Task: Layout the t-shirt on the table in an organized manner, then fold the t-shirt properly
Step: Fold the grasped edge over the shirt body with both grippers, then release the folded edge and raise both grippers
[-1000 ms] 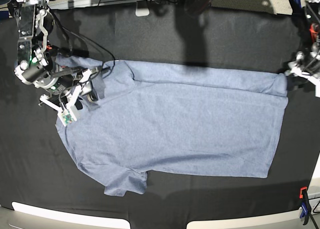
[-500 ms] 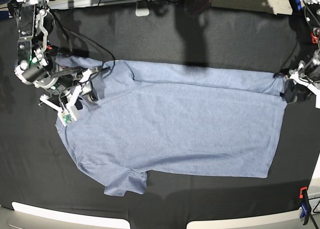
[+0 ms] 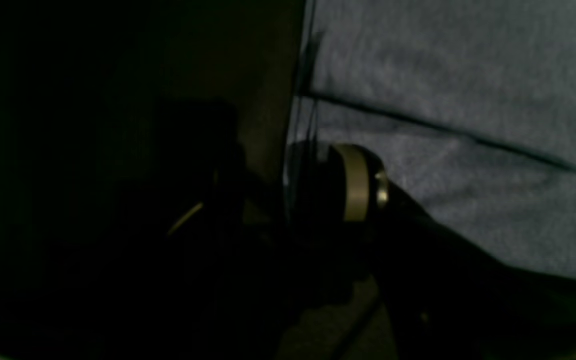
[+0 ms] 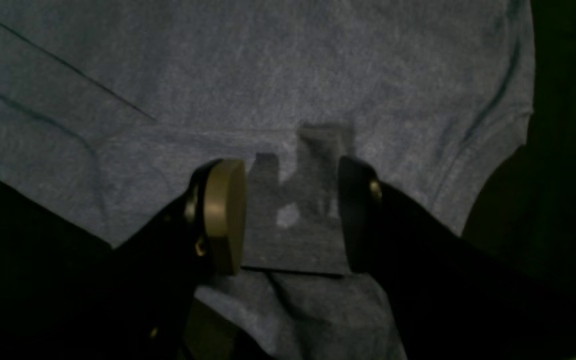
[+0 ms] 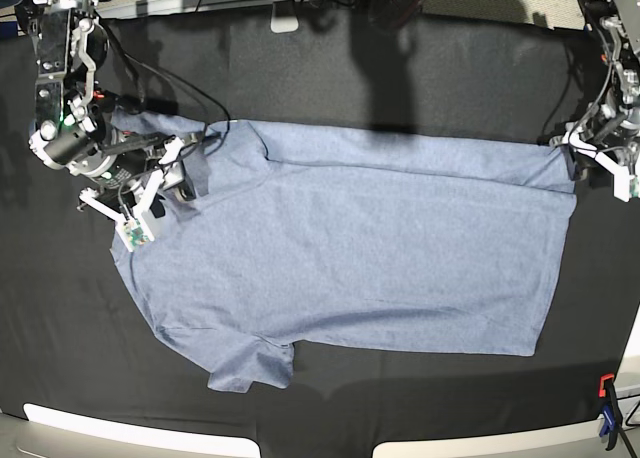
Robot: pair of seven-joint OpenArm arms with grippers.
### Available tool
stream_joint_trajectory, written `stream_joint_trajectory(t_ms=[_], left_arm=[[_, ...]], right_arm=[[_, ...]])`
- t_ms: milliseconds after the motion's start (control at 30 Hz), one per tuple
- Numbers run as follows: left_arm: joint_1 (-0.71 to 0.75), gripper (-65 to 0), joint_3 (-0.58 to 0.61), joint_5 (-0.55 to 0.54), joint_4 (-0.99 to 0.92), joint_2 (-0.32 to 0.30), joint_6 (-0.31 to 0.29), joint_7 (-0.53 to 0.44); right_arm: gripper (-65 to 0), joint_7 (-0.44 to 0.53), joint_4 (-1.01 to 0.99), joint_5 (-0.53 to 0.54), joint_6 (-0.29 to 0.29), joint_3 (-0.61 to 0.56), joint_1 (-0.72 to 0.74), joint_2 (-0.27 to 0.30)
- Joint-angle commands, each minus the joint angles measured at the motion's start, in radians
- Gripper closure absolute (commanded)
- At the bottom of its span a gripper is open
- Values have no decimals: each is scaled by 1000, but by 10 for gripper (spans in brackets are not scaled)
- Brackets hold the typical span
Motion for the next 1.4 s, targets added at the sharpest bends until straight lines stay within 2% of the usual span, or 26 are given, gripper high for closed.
stream_joint_trajectory(t_ms=[0,300,400,467,567,600,700,833,900,967,1033,1100,1167,1300,1367], left_arm=[[-8,-248,-3,-16,6,-11,-2,-22],[-8,-248,-3,-118,-68,-11,-3,-21],[-9,-239,-3,-165,-105,-11,-33,-19],[-8,-189,-3,-182,-124,-11,-45,-19],[-8,-25,-3,-182,-131,-12,-45,-18],[-9,0,-3,-182,-131,-12,-45,-19],[-8,0,-3,-181,-131,-11,-45,-18],[-8,0,-3,-182,-131,-11,-45,-4],[-9,0,-3,-182,-131,-11,-45,-5],[-9,0,-3,-182,-131,-11,-45,-10],[-9,0,-3,-182,-131,-11,-45,-11],[-9,0,-3,-182,-131,-12,-45,-11],[-9,0,-3,-182,-131,-11,-45,-12],[-9,0,-3,-182,-131,-12,-45,-11],[-9,0,-3,-182,-131,-12,-45,-11]], right_arm=[[-290,16,20,10,3,6,14,13],[-290,15,20,26,3,6,14,13],[-290,14,20,26,3,6,14,14],[-290,8,20,27,3,6,14,14],[-290,-10,20,31,2,6,14,14],[-290,-24,20,48,2,6,14,14],[-290,-85,28,132,3,27,0,14],[-288,-69,109,89,6,95,-103,18],[-283,-27,178,61,72,114,-190,39],[-262,77,251,21,132,114,-290,71],[-260,153,291,-35,141,97,-368,114],[-260,161,288,-116,140,57,-415,165],[-260,192,267,-207,122,10,-442,220],[-260,268,206,-386,-13,-101,-433,310],[-260,269,169,-430,-43,-154,-414,340]])
